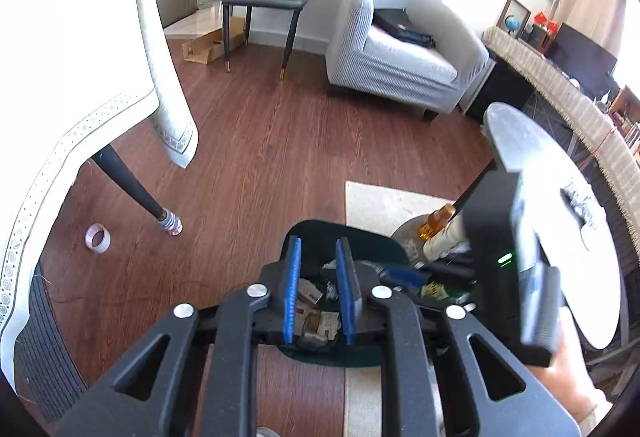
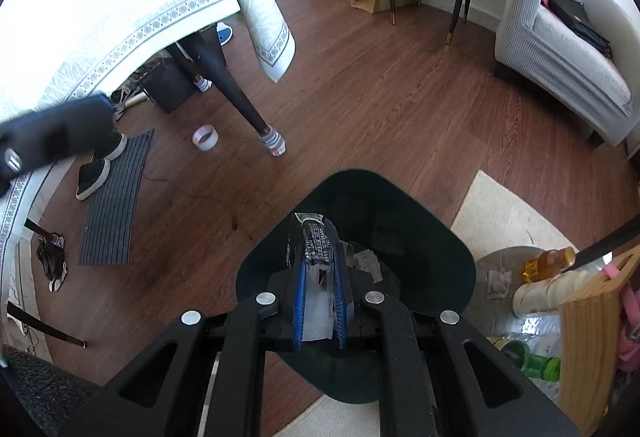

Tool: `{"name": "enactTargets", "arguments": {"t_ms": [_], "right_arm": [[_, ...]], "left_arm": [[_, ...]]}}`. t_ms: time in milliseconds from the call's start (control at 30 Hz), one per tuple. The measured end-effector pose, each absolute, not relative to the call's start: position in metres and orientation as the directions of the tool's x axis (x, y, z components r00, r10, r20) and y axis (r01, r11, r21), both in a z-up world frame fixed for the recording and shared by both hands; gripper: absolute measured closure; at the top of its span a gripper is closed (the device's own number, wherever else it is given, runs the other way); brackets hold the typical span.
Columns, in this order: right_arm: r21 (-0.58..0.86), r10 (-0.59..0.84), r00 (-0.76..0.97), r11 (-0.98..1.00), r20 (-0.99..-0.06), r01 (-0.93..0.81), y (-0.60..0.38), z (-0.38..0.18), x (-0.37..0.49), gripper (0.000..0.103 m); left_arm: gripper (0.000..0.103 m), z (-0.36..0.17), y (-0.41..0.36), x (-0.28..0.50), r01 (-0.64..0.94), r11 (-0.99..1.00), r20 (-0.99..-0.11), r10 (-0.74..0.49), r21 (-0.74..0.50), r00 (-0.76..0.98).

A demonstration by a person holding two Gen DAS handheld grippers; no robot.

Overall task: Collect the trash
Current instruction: 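Open the left tool to drop the tape roll while the right tool drops the tissue pack, then move both open tools back over the marble table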

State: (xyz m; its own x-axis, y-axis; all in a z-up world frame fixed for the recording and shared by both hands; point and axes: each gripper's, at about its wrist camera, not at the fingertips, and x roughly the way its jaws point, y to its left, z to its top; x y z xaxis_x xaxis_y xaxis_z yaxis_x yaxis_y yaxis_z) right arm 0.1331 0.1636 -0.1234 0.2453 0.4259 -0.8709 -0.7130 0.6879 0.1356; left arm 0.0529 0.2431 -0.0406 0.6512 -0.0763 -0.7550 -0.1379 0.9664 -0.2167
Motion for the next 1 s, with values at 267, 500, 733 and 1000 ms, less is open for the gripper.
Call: {"name": "enactTargets", "arguments": {"t_ms": [267, 500, 733, 1000], "right_arm": [[0.093, 0.355, 0.227, 0.693, -0.907, -0.715, 0.168, -0.151, 0.13, 0.091], [0.059, 0.286, 0.202, 0.697, -0.937, -0.715, 0.168, -0.176, 0.128, 0.089], [0.003, 0.237, 0.218, 0.683, -0.947, -0.73, 0.163, -0.184, 0.118, 0.064], [0.004, 0.306, 0.262, 0.657, -0.915, -0.754, 0.154, -0.148, 0.111, 0.064]], "left_arm": [[0.089, -0.02, 0.235, 0.047, -0.112, 0.972, -0.724, -0.075, -0.206, 0.685], [0.089, -0.004, 0.233, 0.042, -0.095, 0.972, -0.698, -0.084, -0.213, 0.711], [0.089, 0.017, 0.233, 0.036, -0.096, 0.965, -0.655, -0.092, -0.245, 0.75], [0.089, 0.044, 0.221, 0.028, -0.081, 0.969, -0.609, -0.079, -0.231, 0.789]]}}
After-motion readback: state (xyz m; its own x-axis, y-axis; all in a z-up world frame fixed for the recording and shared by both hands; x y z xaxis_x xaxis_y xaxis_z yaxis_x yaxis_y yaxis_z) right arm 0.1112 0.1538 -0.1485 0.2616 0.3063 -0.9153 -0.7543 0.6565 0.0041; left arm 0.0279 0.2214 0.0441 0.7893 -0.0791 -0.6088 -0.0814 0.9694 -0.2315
